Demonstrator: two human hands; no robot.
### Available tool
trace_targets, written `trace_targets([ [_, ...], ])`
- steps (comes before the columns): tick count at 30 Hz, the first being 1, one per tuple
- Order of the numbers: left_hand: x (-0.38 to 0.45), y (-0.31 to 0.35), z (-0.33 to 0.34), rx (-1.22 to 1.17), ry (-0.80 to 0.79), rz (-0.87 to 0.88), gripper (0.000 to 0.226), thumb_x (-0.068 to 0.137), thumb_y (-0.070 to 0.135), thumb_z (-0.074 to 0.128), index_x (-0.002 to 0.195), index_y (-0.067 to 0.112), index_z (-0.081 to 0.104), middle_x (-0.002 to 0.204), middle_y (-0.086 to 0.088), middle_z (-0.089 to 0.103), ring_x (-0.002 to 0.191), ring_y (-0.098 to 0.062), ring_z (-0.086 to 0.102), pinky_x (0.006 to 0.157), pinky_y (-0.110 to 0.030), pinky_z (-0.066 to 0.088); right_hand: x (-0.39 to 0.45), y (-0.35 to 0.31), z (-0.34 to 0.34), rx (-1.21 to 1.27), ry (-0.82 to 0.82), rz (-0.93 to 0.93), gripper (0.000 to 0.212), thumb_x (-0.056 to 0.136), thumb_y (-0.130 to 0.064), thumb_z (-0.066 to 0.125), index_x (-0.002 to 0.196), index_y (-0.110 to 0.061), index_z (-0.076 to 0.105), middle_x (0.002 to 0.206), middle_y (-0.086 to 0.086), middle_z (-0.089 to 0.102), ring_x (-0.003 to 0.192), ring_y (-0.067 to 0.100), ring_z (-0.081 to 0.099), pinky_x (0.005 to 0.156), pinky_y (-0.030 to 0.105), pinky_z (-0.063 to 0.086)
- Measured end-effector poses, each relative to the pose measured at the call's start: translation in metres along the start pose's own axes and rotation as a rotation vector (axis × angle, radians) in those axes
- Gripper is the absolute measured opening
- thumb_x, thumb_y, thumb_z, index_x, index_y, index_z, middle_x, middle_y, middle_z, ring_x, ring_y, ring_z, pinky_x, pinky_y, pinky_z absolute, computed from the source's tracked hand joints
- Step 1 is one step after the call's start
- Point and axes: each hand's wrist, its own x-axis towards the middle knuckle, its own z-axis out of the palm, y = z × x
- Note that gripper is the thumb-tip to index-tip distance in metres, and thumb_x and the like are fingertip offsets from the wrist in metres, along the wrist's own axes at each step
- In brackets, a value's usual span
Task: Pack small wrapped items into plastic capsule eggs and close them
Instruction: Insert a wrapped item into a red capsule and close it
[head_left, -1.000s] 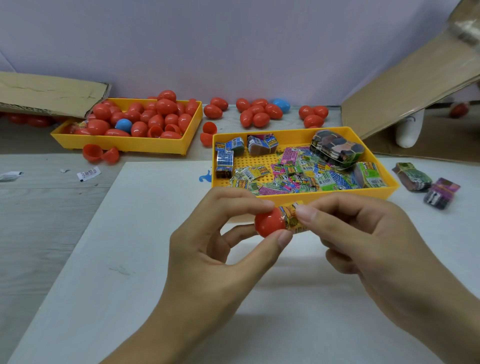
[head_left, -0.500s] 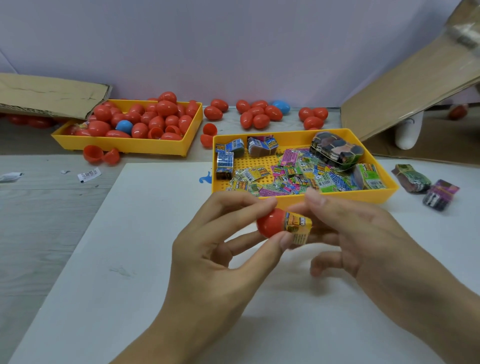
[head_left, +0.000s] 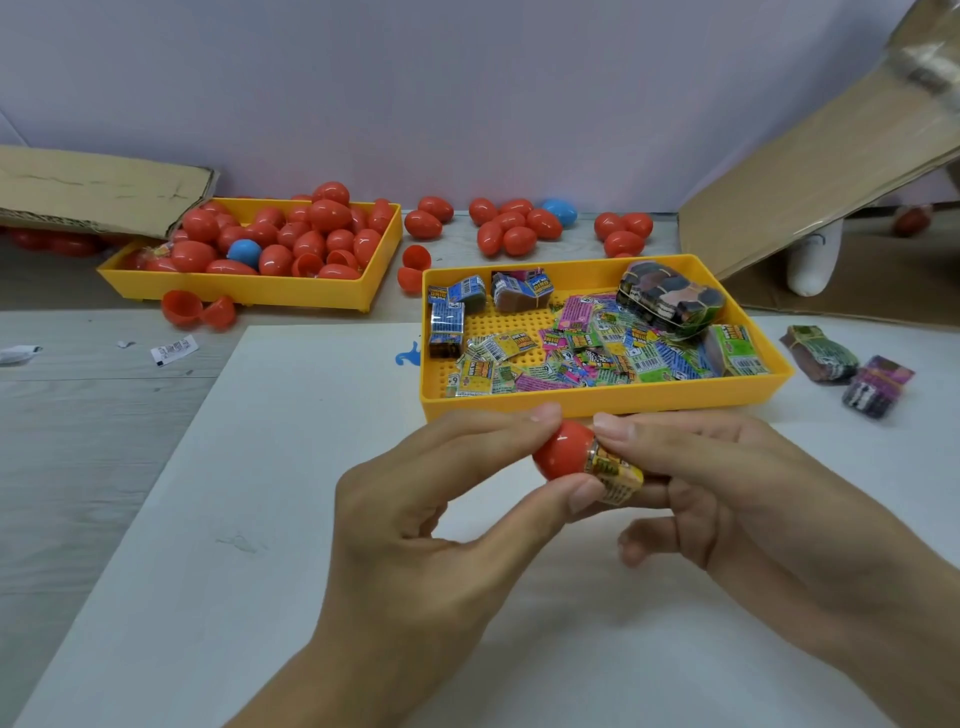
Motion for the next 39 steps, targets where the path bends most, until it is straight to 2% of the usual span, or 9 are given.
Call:
trace_targets([
  [6,0.0017,0.0000,-0.0007,0.034,-0.034,-0.004,0.040,0.079,0.034,0.077,0.115,0.019,0.068,0.099,0.003,0.071,0.094,-0.025,0.070,0.079,-0.043,0.059,0.0029,0.0028,0.0004,0.138,-0.070,0.072,0.036,0.073,-0.037,0.075,0.097,-0.011,0.079,0.092,0.009,0.074,0.076,0.017,0.072,0.048,0.024,0.051],
  [8,0.0009,-0.0016,0.0007,0.014,-0.056,-0.013,0.045,0.079,0.032,0.078,0.120,0.018,0.066,0.105,0.003,0.069,0.100,-0.027,0.068,0.083,-0.044,0.058,0.0030,0.0027,-0.0005,0.170,-0.049,0.084,0.037,0.069,-0.036,0.080,0.097,-0.012,0.079,0.093,0.012,0.075,0.073,0.016,0.072,0.047,0.023,0.051],
  [13,0.0007,-0.0052,0.0003,0.007,-0.079,-0.001,0.044,0.081,0.022,0.075,0.123,0.019,0.064,0.108,0.004,0.068,0.104,-0.028,0.066,0.085,-0.043,0.057,0.0024,0.0006,-0.0024,0.261,-0.045,0.124,0.042,0.067,-0.033,0.084,0.103,-0.011,0.078,0.102,0.018,0.074,0.081,0.023,0.074,0.049,0.025,0.055],
  [17,0.0017,-0.0061,-0.0002,-0.018,-0.106,-0.017,0.041,0.082,0.022,0.074,0.122,0.021,0.065,0.110,0.004,0.067,0.107,-0.030,0.065,0.085,-0.042,0.057,0.0024,-0.0007,-0.0027,0.223,-0.033,0.109,0.031,0.075,-0.028,0.081,0.101,-0.012,0.079,0.100,0.016,0.075,0.082,0.021,0.074,0.050,0.024,0.054],
  [22,0.0003,-0.0086,0.0006,-0.086,-0.137,-0.063,0.040,0.080,0.019,0.075,0.119,0.019,0.068,0.112,0.001,0.069,0.108,-0.031,0.065,0.089,-0.048,0.056,0.0037,-0.0004,-0.0041,0.185,-0.017,0.105,0.037,0.070,-0.029,0.076,0.100,-0.008,0.078,0.099,0.019,0.074,0.075,0.020,0.073,0.049,0.024,0.054],
  [25,-0.0001,-0.0081,0.0003,-0.135,-0.145,-0.095,0.039,0.079,0.018,0.077,0.118,0.019,0.069,0.113,0.000,0.070,0.110,-0.030,0.066,0.091,-0.042,0.056,0.0051,0.0015,-0.0053,0.148,-0.010,0.105,0.033,0.070,-0.022,0.081,0.099,-0.005,0.076,0.099,0.022,0.074,0.073,0.020,0.072,0.048,0.023,0.053],
  [29,0.0003,-0.0071,0.0000,-0.181,-0.150,-0.125,0.040,0.077,0.018,0.078,0.117,0.019,0.071,0.113,-0.003,0.071,0.110,-0.029,0.066,0.092,-0.035,0.055,0.0055,0.0033,-0.0061,0.147,0.004,0.094,0.040,0.067,-0.031,0.077,0.098,-0.006,0.076,0.098,0.022,0.074,0.070,0.018,0.071,0.048,0.023,0.052],
  [35,0.0013,-0.0077,-0.0005,-0.195,-0.150,-0.152,0.041,0.076,0.017,0.078,0.117,0.019,0.071,0.112,0.001,0.073,0.108,-0.024,0.068,0.091,-0.033,0.056,0.0059,0.0038,-0.0042,0.178,-0.012,0.094,0.031,0.066,-0.030,0.077,0.092,-0.014,0.079,0.099,0.021,0.073,0.072,0.018,0.071,0.049,0.024,0.053],
  [39,0.0002,-0.0064,-0.0003,-0.212,-0.139,-0.189,0.042,0.076,0.019,0.078,0.117,0.021,0.072,0.112,0.001,0.074,0.106,-0.023,0.069,0.091,-0.033,0.056,0.0053,0.0041,-0.0030,0.203,-0.008,0.083,0.019,0.074,-0.022,0.079,0.091,-0.014,0.078,0.099,0.022,0.073,0.072,0.019,0.071,0.050,0.026,0.054],
])
